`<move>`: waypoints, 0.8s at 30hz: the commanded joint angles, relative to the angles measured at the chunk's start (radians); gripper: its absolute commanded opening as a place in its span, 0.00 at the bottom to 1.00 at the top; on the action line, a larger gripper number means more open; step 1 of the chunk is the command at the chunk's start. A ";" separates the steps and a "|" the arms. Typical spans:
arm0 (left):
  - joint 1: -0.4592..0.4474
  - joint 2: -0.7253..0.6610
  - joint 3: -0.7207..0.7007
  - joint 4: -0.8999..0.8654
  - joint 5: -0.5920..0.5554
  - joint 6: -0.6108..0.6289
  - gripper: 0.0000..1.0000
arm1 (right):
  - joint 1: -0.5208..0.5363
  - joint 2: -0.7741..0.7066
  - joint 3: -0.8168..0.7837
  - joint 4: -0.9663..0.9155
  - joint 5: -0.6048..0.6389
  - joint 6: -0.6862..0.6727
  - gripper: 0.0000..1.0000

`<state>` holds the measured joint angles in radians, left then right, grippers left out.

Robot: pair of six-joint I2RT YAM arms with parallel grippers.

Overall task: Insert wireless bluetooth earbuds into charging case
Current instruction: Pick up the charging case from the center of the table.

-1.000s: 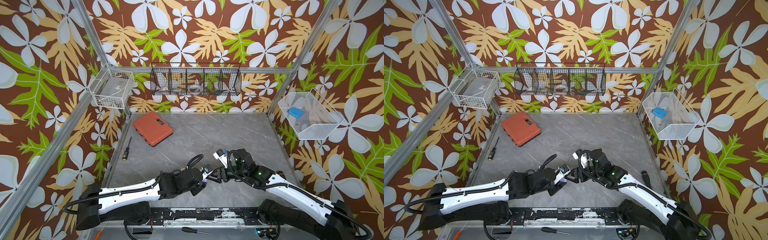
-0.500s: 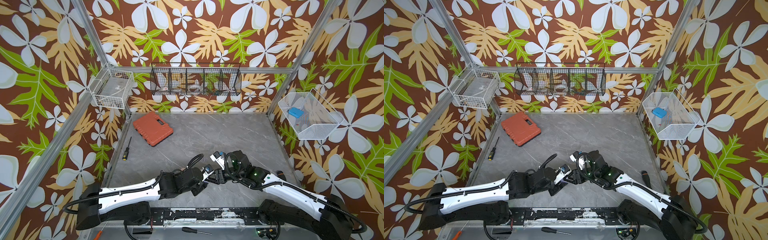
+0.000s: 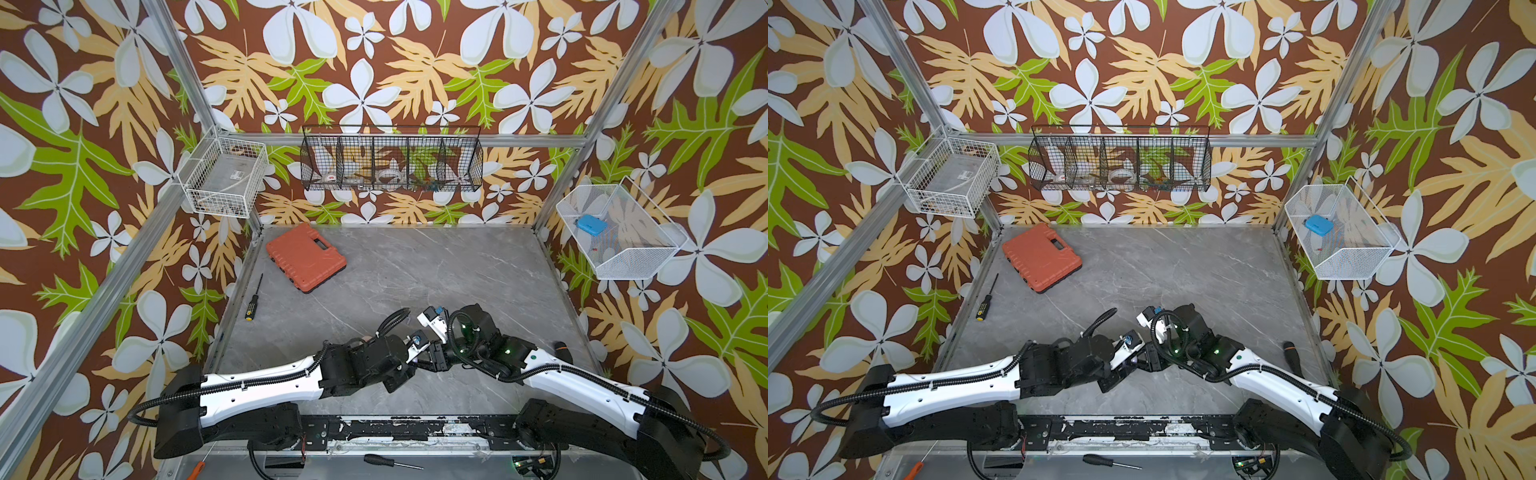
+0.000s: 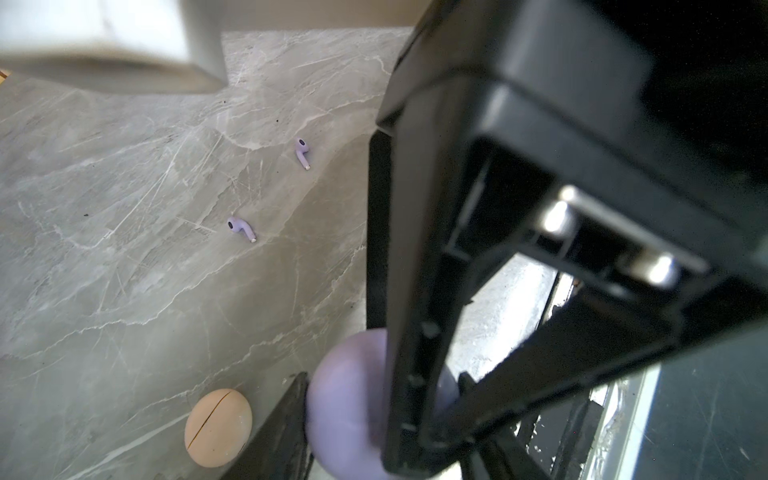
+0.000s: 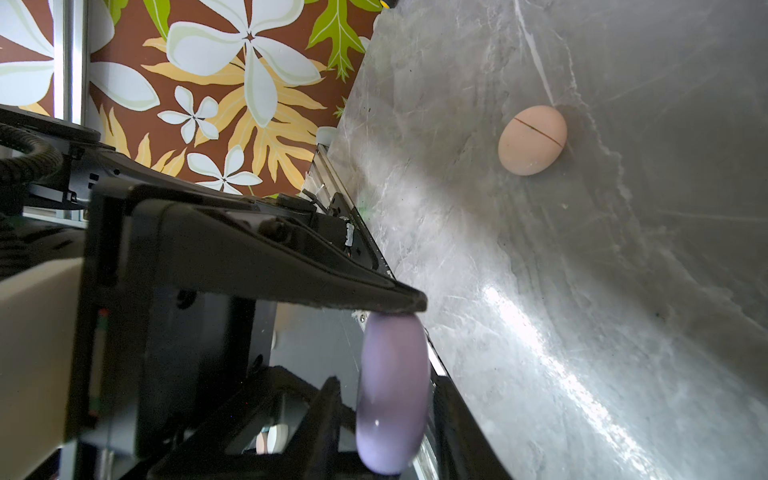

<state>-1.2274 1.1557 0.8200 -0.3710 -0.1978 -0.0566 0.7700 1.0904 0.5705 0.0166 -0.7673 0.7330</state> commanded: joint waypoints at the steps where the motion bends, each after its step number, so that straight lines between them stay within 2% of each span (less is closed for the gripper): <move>1: 0.000 0.001 0.011 0.023 -0.001 0.000 0.42 | 0.004 0.005 -0.003 0.032 -0.020 0.008 0.33; 6: 0.000 0.002 0.013 0.021 -0.004 0.001 0.43 | 0.012 0.015 -0.008 0.043 -0.021 0.014 0.32; 16: 0.000 0.002 0.015 0.024 -0.006 0.000 0.45 | 0.014 0.014 -0.017 0.061 -0.027 0.022 0.22; 24: 0.000 0.006 0.019 0.024 -0.001 -0.001 0.59 | 0.013 0.008 -0.024 0.073 -0.027 0.026 0.13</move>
<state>-1.2278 1.1606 0.8265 -0.3862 -0.1974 -0.0517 0.7811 1.1034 0.5461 0.0738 -0.7700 0.7773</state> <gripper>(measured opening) 0.574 0.203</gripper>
